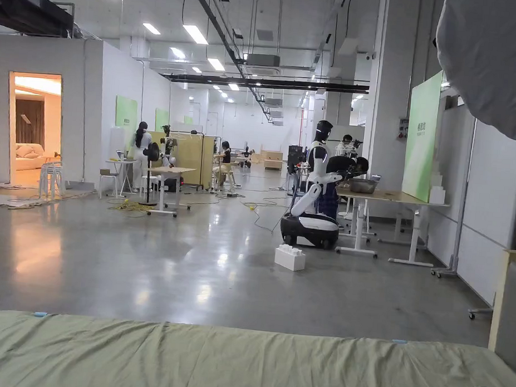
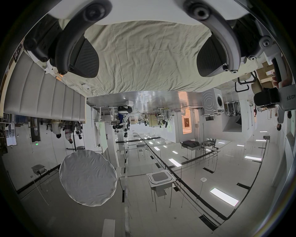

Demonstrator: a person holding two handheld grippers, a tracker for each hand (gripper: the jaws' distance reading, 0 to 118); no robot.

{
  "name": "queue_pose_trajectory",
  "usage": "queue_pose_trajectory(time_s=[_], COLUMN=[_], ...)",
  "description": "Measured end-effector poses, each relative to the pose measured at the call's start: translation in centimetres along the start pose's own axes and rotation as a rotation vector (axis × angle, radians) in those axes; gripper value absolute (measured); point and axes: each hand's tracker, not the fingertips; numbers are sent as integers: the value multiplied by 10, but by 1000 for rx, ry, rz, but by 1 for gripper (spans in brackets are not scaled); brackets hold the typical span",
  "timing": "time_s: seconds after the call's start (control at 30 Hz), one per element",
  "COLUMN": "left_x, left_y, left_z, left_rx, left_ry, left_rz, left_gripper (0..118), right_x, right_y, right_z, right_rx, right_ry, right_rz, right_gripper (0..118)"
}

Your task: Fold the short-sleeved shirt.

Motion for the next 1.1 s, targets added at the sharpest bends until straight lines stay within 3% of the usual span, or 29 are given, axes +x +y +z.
queue_pose_trajectory(time_s=[0.6,1.1], left_x=[-2,0], left_y=[0,4], left_z=[2,1], left_rx=[-6,0], left_ry=[-43,-61], left_rz=[47,56], left_gripper=[118,118], right_x=[-3,3], right_y=[0,1], right_z=[-2,-1], right_rx=[-27,-26], right_ry=[2,2], right_rz=[28,-12], right_gripper=[118,118])
